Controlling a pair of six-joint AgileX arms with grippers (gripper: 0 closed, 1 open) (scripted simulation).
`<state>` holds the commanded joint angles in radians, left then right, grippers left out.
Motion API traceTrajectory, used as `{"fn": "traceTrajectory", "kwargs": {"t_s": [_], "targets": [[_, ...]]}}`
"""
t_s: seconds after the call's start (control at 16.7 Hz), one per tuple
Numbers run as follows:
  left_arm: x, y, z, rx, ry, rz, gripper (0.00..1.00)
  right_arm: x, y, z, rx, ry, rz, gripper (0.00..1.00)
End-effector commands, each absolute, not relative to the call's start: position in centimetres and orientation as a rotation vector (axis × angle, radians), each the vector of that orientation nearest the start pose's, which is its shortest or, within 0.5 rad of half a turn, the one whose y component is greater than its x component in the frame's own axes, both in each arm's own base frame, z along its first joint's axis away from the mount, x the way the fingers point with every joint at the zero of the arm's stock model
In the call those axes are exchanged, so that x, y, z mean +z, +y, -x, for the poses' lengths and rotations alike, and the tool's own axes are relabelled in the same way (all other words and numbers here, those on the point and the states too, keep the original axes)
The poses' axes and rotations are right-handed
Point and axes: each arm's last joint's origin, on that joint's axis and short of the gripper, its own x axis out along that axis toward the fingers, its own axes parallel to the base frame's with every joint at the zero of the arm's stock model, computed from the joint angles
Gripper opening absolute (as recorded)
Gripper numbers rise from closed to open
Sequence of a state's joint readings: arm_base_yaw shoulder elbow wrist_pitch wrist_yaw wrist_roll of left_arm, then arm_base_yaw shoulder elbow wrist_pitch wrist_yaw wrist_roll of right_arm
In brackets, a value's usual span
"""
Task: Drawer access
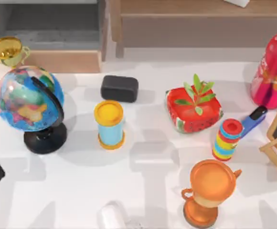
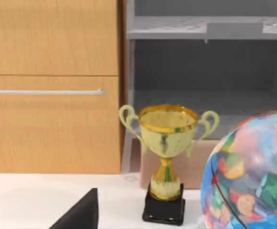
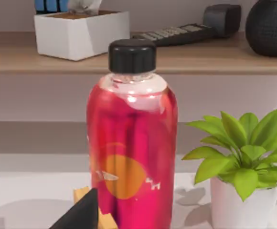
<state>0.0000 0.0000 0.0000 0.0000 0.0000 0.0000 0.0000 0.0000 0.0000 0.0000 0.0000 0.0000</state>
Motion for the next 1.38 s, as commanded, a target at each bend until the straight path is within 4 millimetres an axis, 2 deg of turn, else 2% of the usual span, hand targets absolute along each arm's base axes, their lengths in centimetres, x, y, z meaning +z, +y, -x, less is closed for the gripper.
{"fn": "traceTrajectory", "kwargs": {"t_s": [0.12,0.24,0.48,0.72,0.9,1.14,1.38], "targets": [[16.1,-0.1,-10.6,0.000,-0.001,0.000,1.00,16.0,-0.1,-10.6,0.000,0.000,0.000,1.00],[17.0,-0.3,-10.6,-0.003,-0.014,0.000,1.00,16.0,-0.1,-10.6,0.000,0.000,0.000,1.00],[21.1,-1.4,-11.4,-0.016,-0.033,0.008,1.00,16.0,-0.1,-10.6,0.000,0.000,0.000,1.00],[25.7,-3.6,-14.1,-0.019,-0.021,0.012,1.00,16.0,-0.1,-10.6,0.000,0.000,0.000,1.00],[28.2,-6.0,-16.7,-0.012,-0.012,0.010,1.00,16.0,-0.1,-10.6,0.000,0.000,0.000,1.00],[29.9,-8.9,-19.1,-0.002,-0.003,0.003,1.00,16.0,-0.1,-10.6,0.000,0.000,0.000,1.00],[30.2,-9.8,-19.7,0.000,0.000,0.000,1.00,16.0,-0.1,-10.6,0.000,0.000,0.000,1.00]]}}
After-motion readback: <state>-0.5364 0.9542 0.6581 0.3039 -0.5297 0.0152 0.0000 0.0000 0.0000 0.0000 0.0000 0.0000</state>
